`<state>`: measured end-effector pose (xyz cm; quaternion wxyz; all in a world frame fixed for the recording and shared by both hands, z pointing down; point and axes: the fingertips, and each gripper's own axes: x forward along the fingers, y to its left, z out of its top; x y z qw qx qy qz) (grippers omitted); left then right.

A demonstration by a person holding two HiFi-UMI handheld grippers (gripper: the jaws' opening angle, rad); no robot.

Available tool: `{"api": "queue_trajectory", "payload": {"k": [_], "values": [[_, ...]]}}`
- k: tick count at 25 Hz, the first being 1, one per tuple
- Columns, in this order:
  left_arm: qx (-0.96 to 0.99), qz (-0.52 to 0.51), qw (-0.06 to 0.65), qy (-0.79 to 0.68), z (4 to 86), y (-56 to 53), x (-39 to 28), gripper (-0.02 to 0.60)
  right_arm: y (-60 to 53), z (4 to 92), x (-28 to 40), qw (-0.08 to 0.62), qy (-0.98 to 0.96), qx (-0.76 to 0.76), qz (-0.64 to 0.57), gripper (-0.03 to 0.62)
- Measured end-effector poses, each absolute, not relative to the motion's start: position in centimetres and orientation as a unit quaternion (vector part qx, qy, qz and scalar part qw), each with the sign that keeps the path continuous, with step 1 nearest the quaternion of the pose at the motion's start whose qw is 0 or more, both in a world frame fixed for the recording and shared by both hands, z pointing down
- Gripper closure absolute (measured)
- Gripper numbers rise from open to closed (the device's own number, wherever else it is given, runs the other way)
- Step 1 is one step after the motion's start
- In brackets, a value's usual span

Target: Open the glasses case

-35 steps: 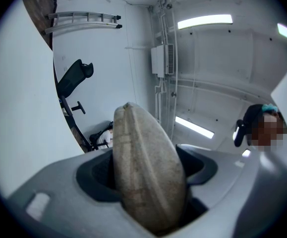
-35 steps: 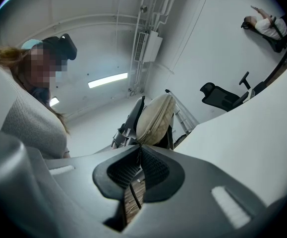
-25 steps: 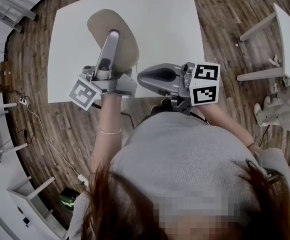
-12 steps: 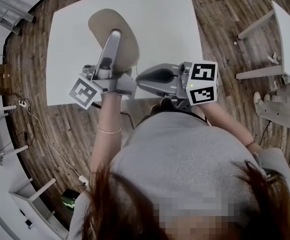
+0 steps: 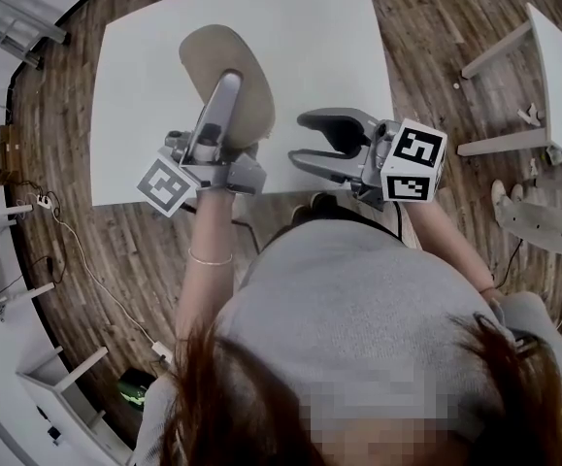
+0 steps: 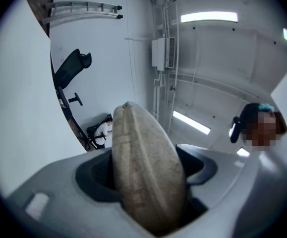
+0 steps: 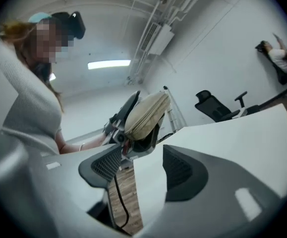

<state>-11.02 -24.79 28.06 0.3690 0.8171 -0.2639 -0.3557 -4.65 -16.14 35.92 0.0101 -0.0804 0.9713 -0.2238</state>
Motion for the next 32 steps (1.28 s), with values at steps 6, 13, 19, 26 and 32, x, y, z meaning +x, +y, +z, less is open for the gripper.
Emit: {"api": "queue_trajectory", "payload": {"k": [6,13,19,26,32], "values": [[0.817,-0.348,0.393,-0.239,29.9,-24.0,-8.7,0.241,-20.6,32.3,-2.2,0.057,0.965,-0.157,-0.204,0.256],[0.810,-0.336,0.431,-0.214,33.1,-23.5,-5.4,0.241,-24.1,32.0,-2.0,0.028,0.959,-0.131,-0.251,0.212],[0.810,-0.311,0.459,-0.192,34.9,-22.8,-4.0,0.241,-25.4,32.7,-1.3,0.029,0.941,-0.063,-0.332,0.192],[0.845,-0.234,0.460,-0.141,36.3,-21.3,-0.6,0.240,-25.0,35.8,-4.2,0.012,0.874,0.042,-0.484,0.228],[0.862,-0.157,0.430,-0.215,40.1,-21.6,-1.5,0.224,-24.7,38.4,-5.7,-0.014,0.880,0.031,-0.474,0.253]]}}
